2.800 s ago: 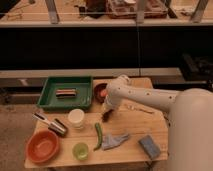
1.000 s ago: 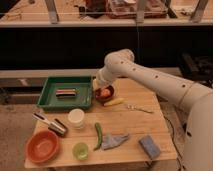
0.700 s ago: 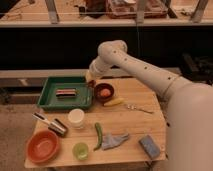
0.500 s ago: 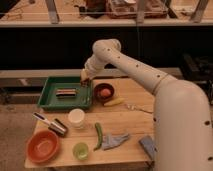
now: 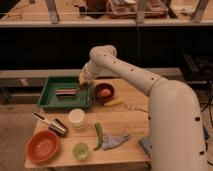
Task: Place grapes in tray
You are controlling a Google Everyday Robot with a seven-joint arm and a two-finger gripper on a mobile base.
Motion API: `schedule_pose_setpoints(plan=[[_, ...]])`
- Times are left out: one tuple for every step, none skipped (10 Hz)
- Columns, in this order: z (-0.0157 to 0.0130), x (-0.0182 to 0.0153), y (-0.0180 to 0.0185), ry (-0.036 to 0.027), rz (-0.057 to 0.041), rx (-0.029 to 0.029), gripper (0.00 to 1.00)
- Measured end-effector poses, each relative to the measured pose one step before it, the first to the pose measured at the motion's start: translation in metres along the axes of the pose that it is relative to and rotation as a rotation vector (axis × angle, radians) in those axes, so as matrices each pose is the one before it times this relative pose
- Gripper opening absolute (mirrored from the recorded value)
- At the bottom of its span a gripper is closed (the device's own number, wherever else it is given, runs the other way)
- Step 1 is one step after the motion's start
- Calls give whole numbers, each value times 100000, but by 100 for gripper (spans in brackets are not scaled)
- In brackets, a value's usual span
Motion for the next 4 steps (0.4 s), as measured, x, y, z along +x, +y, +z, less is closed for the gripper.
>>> schedule_pose_setpoints(plan=[[-57,-196,54,16,504,-14,80],[76,-105,-23,-199,1021,-193,80],[130,13,-166,148,2121,446,80],[-160,-33,275,290,914,71,80]])
